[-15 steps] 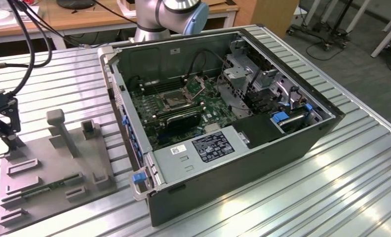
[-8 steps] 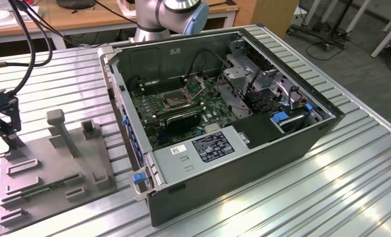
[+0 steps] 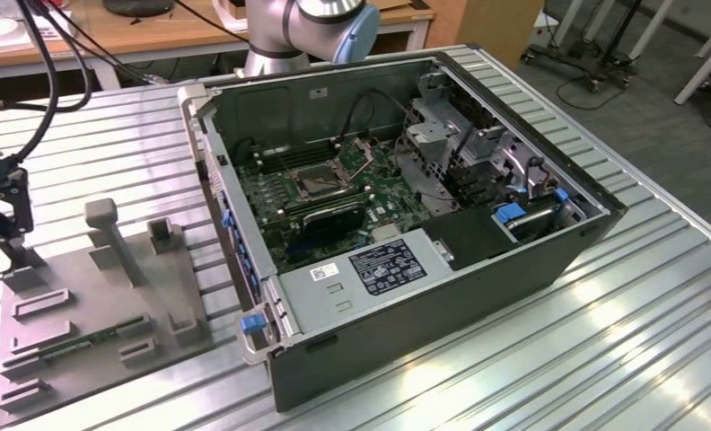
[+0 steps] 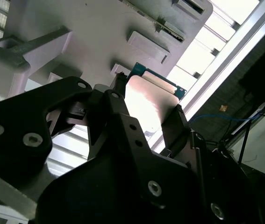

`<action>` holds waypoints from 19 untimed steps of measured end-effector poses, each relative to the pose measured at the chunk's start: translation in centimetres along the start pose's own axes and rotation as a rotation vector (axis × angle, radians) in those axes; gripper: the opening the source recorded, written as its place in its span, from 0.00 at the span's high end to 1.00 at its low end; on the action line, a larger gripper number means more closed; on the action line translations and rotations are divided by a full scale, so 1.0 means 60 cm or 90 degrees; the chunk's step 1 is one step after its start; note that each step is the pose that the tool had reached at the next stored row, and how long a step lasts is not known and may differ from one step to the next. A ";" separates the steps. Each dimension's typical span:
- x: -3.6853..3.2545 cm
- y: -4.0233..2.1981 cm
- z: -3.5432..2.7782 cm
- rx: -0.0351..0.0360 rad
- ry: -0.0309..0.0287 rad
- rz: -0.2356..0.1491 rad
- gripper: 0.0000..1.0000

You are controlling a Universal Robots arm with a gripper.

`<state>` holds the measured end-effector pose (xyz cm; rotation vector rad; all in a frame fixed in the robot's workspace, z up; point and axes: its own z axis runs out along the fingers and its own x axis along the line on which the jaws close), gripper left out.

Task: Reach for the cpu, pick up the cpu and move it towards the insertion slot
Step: 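Pick up the cpu and move it towards the insertion slot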

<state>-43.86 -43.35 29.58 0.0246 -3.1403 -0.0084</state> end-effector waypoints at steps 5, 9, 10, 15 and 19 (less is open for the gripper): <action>0.000 0.000 -0.005 0.0000 0.0000 0.000 0.45; 0.000 0.000 -0.010 0.0000 0.0000 0.000 0.45; 0.000 0.000 -0.011 0.0000 0.0000 0.000 0.45; 0.000 0.000 -0.016 0.0000 0.0000 0.000 0.45; 0.000 0.000 -0.019 0.0000 0.0000 0.000 0.45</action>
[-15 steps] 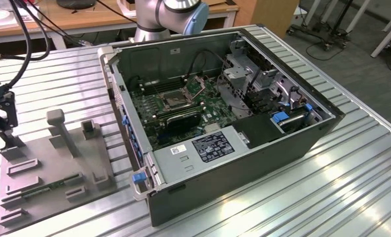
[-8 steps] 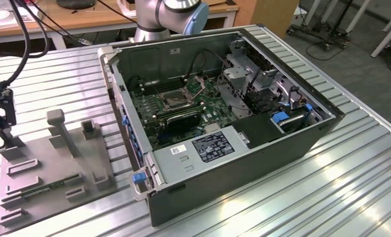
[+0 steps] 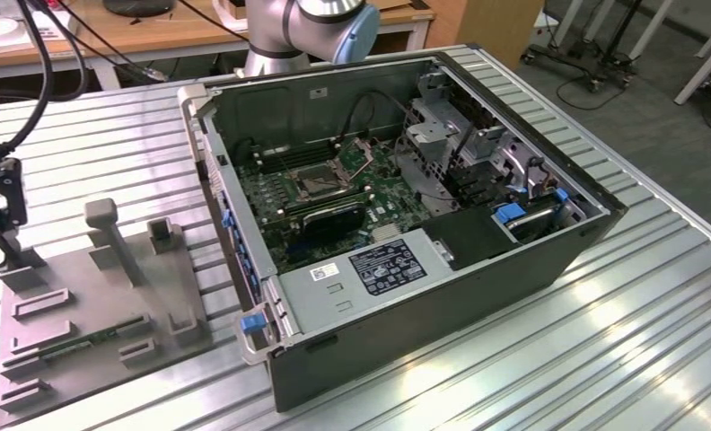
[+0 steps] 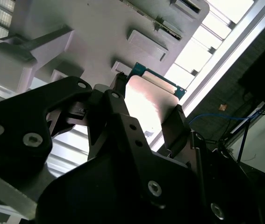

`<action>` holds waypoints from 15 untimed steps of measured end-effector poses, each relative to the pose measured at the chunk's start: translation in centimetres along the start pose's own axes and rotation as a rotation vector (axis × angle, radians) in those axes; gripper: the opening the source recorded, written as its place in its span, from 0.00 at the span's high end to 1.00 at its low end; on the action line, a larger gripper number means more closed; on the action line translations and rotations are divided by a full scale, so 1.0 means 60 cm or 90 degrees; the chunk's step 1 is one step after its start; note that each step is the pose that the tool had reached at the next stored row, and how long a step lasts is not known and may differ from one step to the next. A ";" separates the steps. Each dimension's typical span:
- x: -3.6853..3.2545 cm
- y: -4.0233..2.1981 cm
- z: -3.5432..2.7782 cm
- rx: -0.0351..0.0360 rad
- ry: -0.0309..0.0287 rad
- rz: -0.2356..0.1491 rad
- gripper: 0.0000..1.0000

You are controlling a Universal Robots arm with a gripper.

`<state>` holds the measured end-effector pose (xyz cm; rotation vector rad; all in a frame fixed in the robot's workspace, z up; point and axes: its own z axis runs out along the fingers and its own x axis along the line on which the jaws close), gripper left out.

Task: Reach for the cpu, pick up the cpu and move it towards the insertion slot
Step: 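Pick up the cpu and move it towards the insertion slot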

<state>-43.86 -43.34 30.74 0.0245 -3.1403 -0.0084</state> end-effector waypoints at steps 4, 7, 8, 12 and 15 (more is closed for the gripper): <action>0.000 0.000 -0.003 0.0000 0.0000 0.000 0.45; 0.000 0.000 -0.005 0.0000 0.0000 0.000 0.45; 0.000 0.000 -0.006 0.0000 0.0000 0.000 0.45; 0.000 0.000 -0.010 0.0000 0.0000 0.000 0.45; 0.000 0.000 -0.012 0.0000 -0.0001 0.000 0.45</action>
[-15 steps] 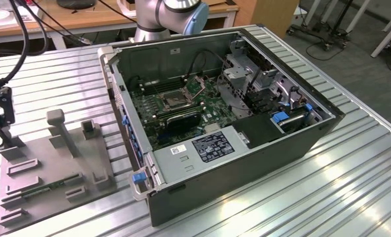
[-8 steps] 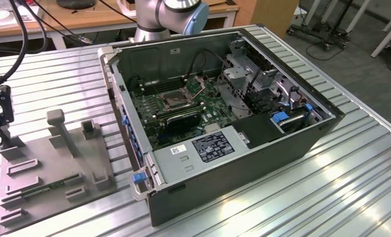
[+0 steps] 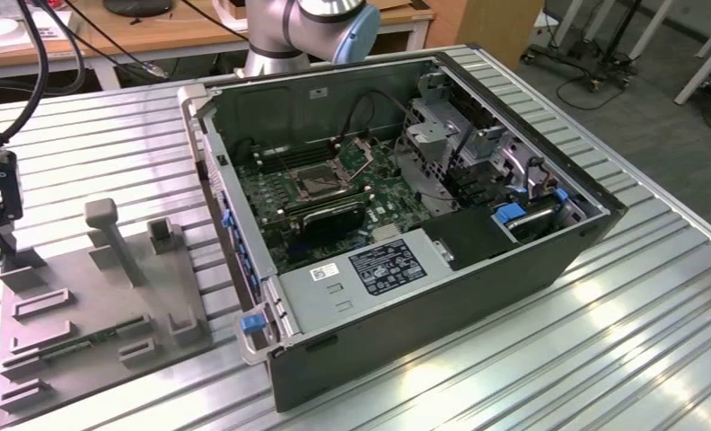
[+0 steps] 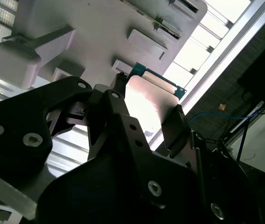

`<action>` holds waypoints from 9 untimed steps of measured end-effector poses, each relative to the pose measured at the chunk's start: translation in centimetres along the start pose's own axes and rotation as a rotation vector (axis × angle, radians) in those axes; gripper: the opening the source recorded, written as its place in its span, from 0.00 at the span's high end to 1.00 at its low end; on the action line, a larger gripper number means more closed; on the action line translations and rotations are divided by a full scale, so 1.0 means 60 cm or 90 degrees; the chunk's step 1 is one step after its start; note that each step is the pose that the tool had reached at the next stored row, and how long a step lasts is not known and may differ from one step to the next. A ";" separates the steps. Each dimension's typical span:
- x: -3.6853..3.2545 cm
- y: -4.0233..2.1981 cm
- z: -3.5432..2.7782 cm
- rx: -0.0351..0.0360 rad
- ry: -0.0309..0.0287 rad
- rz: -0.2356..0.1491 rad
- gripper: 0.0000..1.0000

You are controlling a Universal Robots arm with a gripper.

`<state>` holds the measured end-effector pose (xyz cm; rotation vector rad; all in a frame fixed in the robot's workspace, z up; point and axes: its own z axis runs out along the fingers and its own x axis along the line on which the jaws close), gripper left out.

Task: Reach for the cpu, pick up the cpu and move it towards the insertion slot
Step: 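Pick up the cpu and move it towards the insertion slot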

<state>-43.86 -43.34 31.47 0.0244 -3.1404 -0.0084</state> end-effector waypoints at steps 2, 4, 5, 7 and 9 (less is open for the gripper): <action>0.000 0.000 -0.001 -0.0001 -0.0001 0.000 0.45; 0.000 0.000 -0.001 0.0000 0.0001 0.000 0.45; 0.000 0.000 -0.001 0.0000 0.0001 0.000 0.45; 0.000 0.000 -0.002 0.0000 0.0000 0.000 0.45; 0.000 0.000 -0.003 0.0001 0.0002 0.000 0.45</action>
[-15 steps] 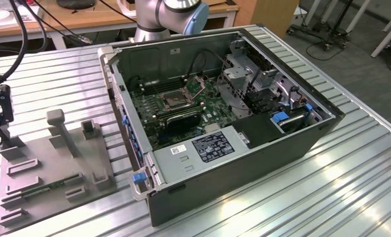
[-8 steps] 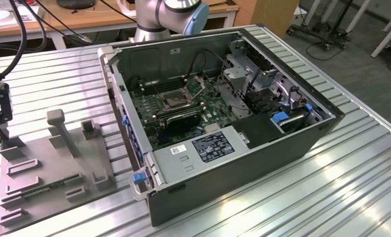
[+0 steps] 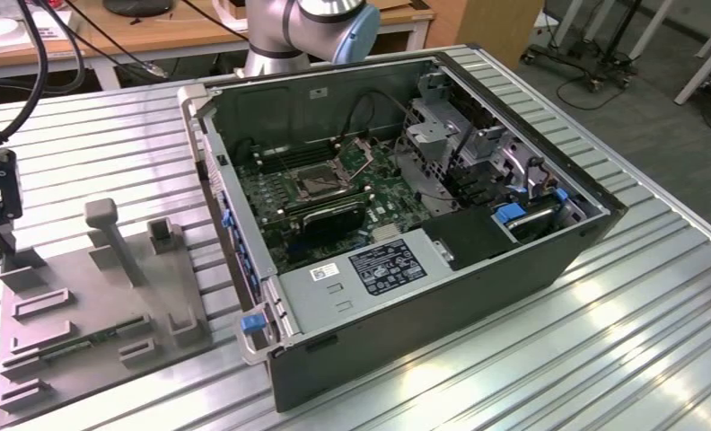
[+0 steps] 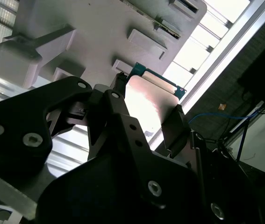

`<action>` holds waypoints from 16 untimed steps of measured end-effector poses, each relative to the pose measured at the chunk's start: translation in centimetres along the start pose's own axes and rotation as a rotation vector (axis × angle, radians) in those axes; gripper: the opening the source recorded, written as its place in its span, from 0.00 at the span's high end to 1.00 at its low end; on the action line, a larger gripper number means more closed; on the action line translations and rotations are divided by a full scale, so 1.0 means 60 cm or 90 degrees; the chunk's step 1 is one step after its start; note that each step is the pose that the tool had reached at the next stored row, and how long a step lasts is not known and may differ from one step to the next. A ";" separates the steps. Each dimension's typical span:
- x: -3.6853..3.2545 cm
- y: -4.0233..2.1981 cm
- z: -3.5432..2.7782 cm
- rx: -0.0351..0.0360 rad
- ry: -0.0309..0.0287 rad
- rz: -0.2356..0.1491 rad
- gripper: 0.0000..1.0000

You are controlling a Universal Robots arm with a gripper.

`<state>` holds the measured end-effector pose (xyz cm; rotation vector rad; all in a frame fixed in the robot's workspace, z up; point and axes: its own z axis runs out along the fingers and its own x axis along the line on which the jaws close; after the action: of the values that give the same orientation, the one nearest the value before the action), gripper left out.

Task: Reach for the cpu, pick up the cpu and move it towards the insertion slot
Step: 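Pick up the cpu and move it towards the insertion slot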

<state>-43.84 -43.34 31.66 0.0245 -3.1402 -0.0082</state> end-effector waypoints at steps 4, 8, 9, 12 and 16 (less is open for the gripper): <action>0.000 0.000 -0.004 -0.0001 -0.0001 0.000 0.45; -0.001 0.000 -0.005 -0.0001 -0.0001 0.000 0.45; -0.001 0.000 -0.006 0.0000 0.0000 0.000 0.45; -0.005 0.000 -0.005 -0.0001 -0.0001 0.000 0.45; -0.009 0.000 -0.005 -0.0002 -0.0002 0.000 0.45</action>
<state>-43.32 -43.34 31.97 0.0244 -3.1404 -0.0085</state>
